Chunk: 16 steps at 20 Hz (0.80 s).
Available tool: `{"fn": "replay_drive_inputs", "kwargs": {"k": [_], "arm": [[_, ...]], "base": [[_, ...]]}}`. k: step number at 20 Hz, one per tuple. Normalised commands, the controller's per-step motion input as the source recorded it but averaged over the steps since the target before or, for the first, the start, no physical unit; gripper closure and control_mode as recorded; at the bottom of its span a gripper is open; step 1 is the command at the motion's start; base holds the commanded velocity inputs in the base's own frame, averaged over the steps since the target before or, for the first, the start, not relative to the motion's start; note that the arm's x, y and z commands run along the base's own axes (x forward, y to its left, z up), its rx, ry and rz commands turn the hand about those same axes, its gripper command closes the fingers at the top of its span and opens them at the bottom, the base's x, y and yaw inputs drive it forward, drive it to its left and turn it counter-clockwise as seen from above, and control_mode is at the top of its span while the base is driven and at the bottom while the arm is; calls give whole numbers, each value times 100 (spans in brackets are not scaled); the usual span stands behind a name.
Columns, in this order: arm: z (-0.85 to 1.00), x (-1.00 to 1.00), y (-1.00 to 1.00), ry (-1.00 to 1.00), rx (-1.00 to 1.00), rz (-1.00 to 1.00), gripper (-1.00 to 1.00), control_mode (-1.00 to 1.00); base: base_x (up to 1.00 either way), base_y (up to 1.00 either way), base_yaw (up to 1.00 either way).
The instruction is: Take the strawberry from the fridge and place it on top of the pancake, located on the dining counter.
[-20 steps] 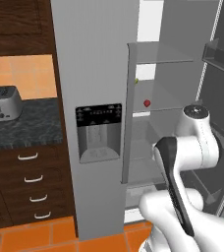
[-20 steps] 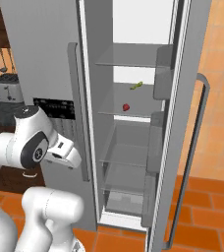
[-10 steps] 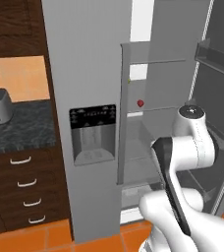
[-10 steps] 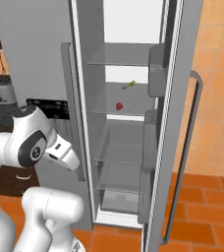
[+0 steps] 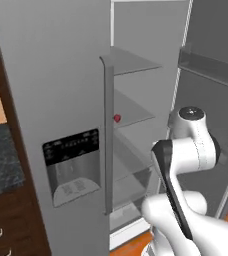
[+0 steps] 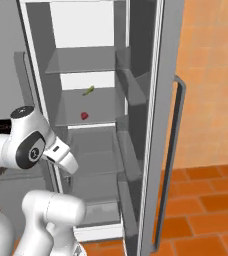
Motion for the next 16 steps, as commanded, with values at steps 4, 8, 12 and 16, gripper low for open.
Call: {"fn": "replay_drive_inputs", "kwargs": {"k": [4,8,12,16], "arm": [[0,0,0,0,0,0,-100,100],[0,0,0,0,0,0,-100,100],[0,0,0,0,0,0,-100,100],[0,0,0,0,0,0,-100,100]], "base": [[41,16,-36],[37,2,-24],[45,9,-7],[41,1,3]]}}
